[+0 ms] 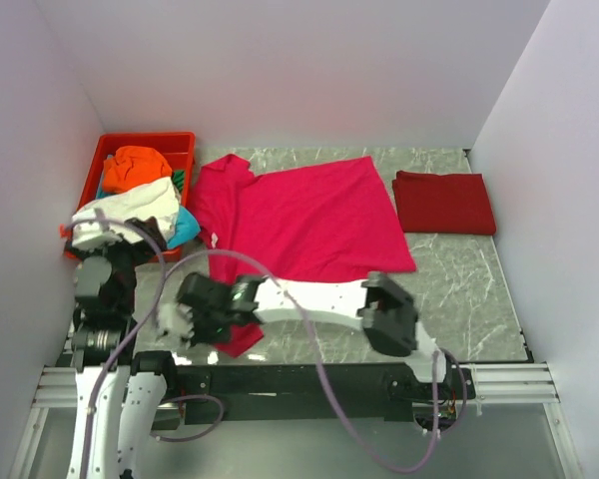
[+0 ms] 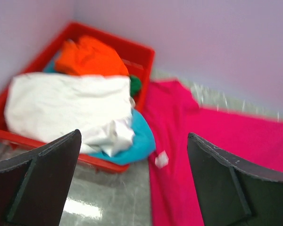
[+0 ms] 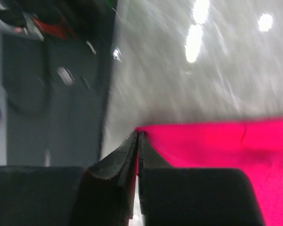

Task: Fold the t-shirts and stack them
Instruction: Flatten the tshirt out

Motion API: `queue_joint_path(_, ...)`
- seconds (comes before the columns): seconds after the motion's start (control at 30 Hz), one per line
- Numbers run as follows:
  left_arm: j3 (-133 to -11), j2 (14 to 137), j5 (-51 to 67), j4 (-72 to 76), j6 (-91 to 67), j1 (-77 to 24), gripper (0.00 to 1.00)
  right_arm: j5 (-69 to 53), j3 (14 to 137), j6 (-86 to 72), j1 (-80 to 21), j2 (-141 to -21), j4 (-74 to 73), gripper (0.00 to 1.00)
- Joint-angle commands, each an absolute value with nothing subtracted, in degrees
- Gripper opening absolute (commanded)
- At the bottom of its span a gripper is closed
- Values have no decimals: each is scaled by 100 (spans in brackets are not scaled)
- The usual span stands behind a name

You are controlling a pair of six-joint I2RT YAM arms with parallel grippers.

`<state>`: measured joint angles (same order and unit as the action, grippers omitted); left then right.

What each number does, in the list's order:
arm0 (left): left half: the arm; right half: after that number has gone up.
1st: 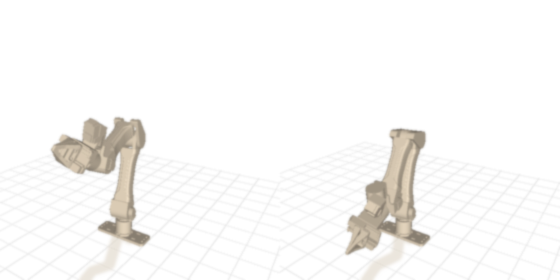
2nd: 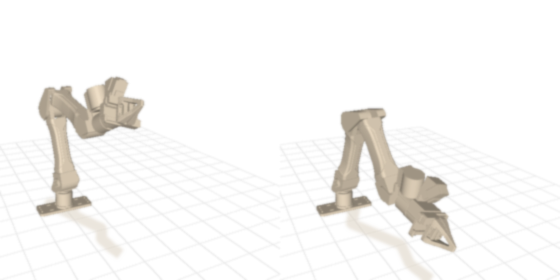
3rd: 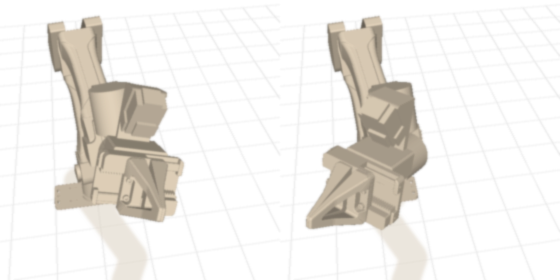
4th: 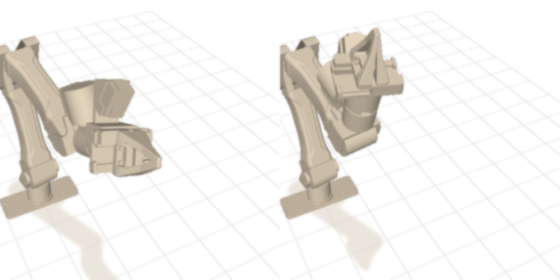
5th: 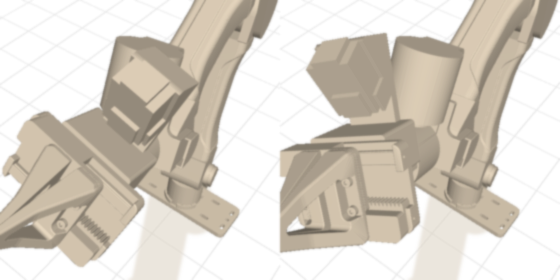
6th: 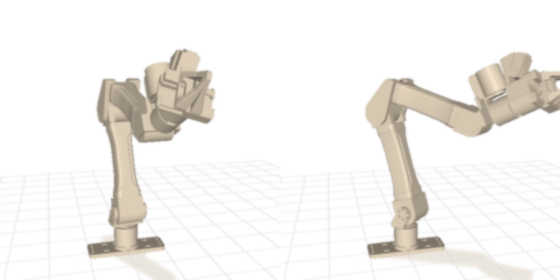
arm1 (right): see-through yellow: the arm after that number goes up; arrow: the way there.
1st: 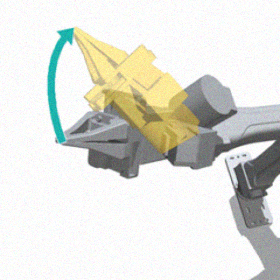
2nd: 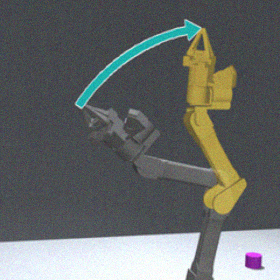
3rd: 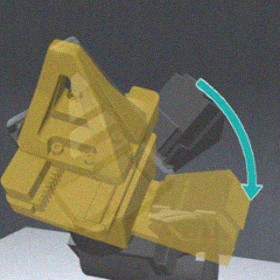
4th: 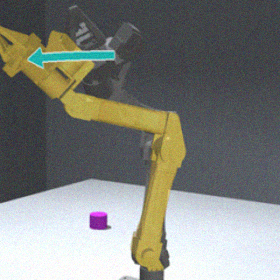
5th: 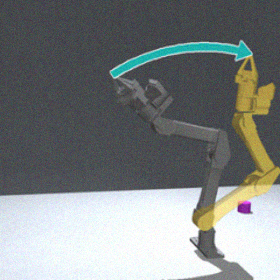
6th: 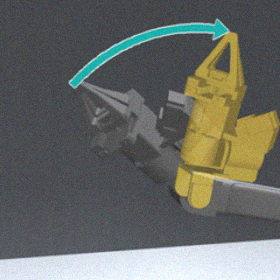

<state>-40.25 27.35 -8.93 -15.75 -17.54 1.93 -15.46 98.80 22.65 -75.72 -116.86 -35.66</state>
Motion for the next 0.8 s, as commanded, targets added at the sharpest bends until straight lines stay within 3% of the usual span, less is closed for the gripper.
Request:
queue_joint_path(0.0,-3876,2163,-1766,-1108,-1811,193,100,-1853,11017,2452,-8050,-12347,-4076,24)
queue_joint_path(0.1,-3779,1934,-1767,-1029,-1802,185,99,-2153,11216,2531,-8025,-12472,-4394,39)
queue_joint_path(0.23,-3788,2074,-1460,-993,-1819,193,99,-2495,9900,3075,-7551,-11499,-4298,48)
queue_joint_path(0.53,-4016,3690,1034,-958,-1828,193,100,-3217,6227,5787,-4646,-8223,-4589,49)
queue_joint_path(0.6,-4095,4278,1703,-1063,-1828,193,95,-2989,5192,6098,-4134,-7684,-4194,50)
queue_joint_path(0.77,-4350,5648,2382,-1502,-2056,132,84,-2313,4202,6985,-2211,-6970,-3911,50)
